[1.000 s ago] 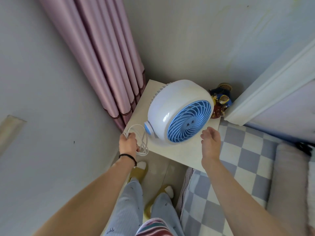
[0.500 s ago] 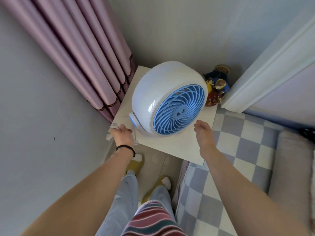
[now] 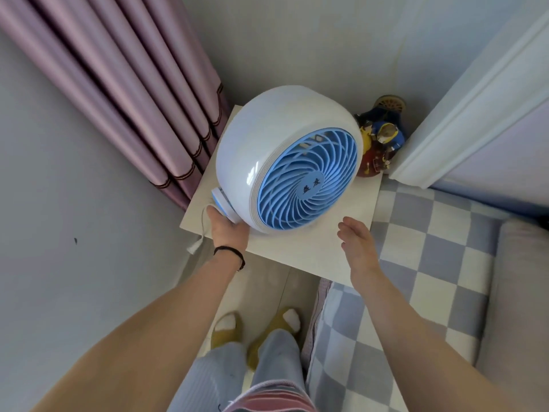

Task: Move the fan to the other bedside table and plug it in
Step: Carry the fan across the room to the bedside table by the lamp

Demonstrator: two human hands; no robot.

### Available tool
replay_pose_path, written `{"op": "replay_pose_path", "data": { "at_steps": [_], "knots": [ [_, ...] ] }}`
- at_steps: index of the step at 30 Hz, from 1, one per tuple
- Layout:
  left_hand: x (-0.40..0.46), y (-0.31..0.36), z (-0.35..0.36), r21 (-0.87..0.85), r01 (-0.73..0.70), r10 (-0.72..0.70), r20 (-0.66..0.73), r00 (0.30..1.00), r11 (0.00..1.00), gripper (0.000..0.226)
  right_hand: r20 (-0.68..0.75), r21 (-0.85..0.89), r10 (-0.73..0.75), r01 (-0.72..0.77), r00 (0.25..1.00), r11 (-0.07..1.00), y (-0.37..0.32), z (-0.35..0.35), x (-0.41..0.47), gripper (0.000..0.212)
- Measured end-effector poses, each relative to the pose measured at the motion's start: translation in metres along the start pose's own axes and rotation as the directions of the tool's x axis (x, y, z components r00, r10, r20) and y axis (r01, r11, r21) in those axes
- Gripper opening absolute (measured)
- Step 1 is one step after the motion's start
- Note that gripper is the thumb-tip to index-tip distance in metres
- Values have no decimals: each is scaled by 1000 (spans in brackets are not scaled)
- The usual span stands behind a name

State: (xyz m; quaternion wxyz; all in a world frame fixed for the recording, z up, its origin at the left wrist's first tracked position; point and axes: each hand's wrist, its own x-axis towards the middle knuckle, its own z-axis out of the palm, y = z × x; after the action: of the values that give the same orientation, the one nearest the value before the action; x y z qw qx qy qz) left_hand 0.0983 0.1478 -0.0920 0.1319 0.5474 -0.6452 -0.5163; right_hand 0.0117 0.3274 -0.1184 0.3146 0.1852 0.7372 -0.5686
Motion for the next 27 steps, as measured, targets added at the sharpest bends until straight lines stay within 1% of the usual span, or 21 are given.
{"op": "replay_pose_path", "data": {
  "at_steps": [1, 2, 4, 6, 7, 10, 12, 13, 16, 18, 20, 21, 24, 27],
  "knots": [
    [0, 0, -1, 19, -28, 28, 12, 1000, 999, 22, -1, 11, -2, 2, 1000, 1000, 3, -1, -3, 37],
    [0, 1, -2, 32, -50, 49, 22, 999, 998, 28, 0, 19, -4, 4, 1000, 1000, 5, -1, -5, 37],
    [1, 3, -6, 49, -42, 40, 44, 998, 998, 39, -11, 20, -9, 10, 1000, 1000, 11, -2, -10, 38],
    [3, 3, -13, 77, 10, -14, 56, 998, 997, 40, -33, 24, -15, 16, 999, 1000, 15, -1, -16, 37],
    [4, 3, -17, 100, 32, -39, 72, 997, 994, 39, -42, 27, -11, 12, 999, 1000, 17, 0, -18, 37],
    [4, 3, -33, 139, 14, -32, 130, 991, 990, 21, -45, 59, 35, -33, 998, 998, 22, 9, -29, 41],
    [1, 4, -44, 156, -12, -12, 152, 988, 988, 41, -28, 88, 85, -82, 996, 993, 26, 19, -38, 47],
    [0, 5, -48, 164, -14, -11, 150, 989, 986, 45, -18, 105, 113, -110, 993, 988, 26, 23, -42, 51],
    [-4, 10, -57, 174, 43, -73, 171, 983, 984, 48, 56, 245, 189, -197, 980, 949, 23, 34, -53, 69],
    [-5, 12, -61, 180, 46, -81, 191, 978, 983, 41, 128, 343, 215, -247, 968, 906, 19, 39, -59, 74],
    [-2, 13, -64, 195, 31, -71, 201, 977, 980, 34, 179, 393, 206, -262, 962, 882, 16, 42, -62, 66],
    [-2, 15, -65, 198, 28, -69, 204, 977, 980, 32, 183, 404, 209, -267, 961, 875, 15, 43, -62, 63],
    [1, 20, -70, 206, 19, -62, 206, 977, 978, 28, 155, 441, 226, -272, 962, 855, 16, 42, -65, 53],
    [1, 29, -77, 188, 15, -56, 213, 975, 982, 30, 154, 483, 190, -242, 970, 842, 6, 37, -71, 39]
  ]
}}
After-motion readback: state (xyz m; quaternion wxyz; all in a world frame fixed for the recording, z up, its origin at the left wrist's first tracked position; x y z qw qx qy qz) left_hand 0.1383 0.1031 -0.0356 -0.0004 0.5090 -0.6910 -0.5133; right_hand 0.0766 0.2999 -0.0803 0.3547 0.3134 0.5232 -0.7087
